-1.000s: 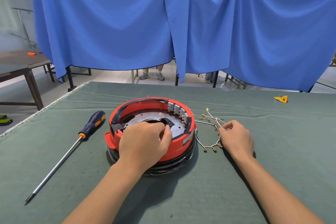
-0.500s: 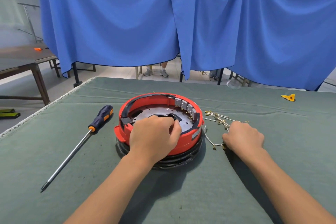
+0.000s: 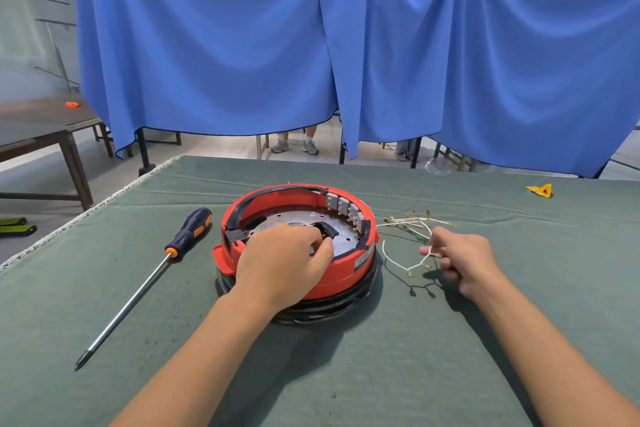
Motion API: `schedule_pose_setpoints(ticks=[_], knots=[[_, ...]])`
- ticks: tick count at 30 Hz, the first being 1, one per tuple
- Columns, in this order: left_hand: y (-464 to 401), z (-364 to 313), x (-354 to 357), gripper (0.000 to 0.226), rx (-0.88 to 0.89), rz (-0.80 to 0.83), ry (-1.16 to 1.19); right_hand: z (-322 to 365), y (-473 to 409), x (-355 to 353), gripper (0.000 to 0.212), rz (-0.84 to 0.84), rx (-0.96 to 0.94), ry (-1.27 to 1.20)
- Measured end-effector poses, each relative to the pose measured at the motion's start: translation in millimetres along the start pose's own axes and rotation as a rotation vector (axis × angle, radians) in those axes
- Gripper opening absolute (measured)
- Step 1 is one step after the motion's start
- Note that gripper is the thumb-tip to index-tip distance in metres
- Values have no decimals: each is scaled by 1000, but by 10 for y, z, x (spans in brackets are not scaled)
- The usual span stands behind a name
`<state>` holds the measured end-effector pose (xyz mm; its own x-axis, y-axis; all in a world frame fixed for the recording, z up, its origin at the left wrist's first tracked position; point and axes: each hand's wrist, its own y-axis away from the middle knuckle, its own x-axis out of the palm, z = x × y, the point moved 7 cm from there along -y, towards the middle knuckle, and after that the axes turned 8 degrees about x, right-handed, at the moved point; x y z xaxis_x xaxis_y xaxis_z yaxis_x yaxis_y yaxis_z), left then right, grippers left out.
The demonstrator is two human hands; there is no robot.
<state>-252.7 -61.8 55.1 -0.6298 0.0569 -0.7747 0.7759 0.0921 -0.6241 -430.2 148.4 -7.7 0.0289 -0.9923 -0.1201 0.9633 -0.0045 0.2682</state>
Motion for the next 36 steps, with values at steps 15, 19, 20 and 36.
schedule_pose_setpoints(ticks=[15,19,20,36], knots=[[87,219,-85,20,-292,-204,11,-93,35,120,27,210,284,-731],[88,209,-51,21,-305,-149,7,-137,27,154,30,273,368,-851],[84,200,-58,22,-297,-146,10,-143,52,202,31,330,403,-854],[34,119,-60,28,-143,118,459,281,482,420,13,300,-69,-394]])
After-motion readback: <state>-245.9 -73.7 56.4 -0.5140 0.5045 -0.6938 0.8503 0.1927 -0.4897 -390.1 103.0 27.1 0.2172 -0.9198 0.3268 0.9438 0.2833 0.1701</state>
